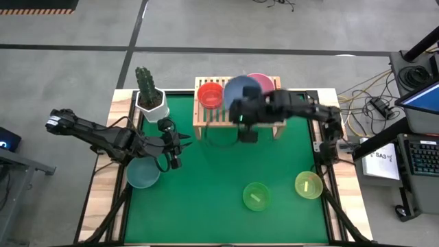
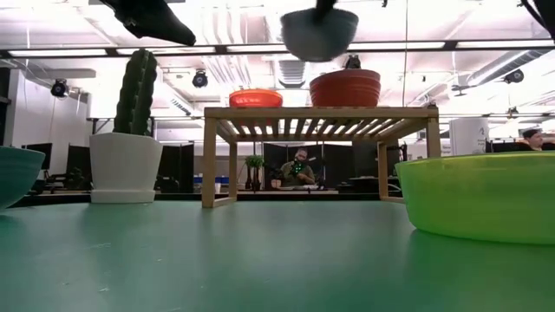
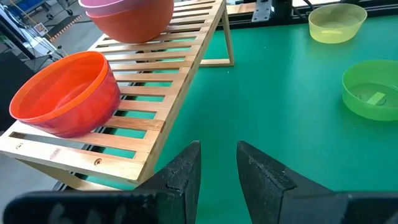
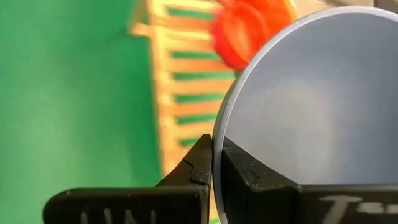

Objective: Place and stack bowls onto a shelf
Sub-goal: Stack the blue bowl on top of the pink bowl on the shelf

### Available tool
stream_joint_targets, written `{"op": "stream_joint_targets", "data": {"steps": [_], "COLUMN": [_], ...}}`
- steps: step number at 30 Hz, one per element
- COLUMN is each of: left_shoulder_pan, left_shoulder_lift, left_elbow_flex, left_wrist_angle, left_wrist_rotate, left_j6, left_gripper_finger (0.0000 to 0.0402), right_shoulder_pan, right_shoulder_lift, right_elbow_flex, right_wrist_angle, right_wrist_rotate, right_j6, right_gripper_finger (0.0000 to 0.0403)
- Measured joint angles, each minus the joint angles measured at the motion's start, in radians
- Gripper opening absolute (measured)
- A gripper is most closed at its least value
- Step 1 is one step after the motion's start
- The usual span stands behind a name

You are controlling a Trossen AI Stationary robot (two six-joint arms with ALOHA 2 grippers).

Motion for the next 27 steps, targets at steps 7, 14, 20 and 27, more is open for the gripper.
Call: {"op": "stream_joint_targets", "data": {"steps": [7,14,20,27], "left_shoulder_pan": [0.0,0.0,0.0,0.0], "left_shoulder_lift": [0.0,0.0,0.0,0.0], "left_elbow_flex": [0.0,0.0,-0.003,-0.003], "left_wrist_angle": [-0.001,-0.001,-0.004,-0.001], "left_wrist_rotate": [0.0,0.0,0.001,0.001], "left_j6": [0.0,0.0,0.008,0.008], "left_gripper_finger": [0.0086,0.0086,0.0086,0.0086], "right_shoulder_pan": [-0.237,-0.371,-0.375,-0.375], "right_shoulder_lift": [-0.016,-0.01,-0.01,-0.01], "right_elbow_flex": [-0.002,-0.008,-0.009,-0.012], "right_wrist_angle": [-0.018,-0.018,-0.017,-0.017], "right_wrist_rotate": [-0.151,-0.365,-0.372,-0.371], "right_j6": [-0.034,-0.031,-0.008,0.026], "right_gripper_finger": [0.0009,0.0008,0.001,0.0053]}}
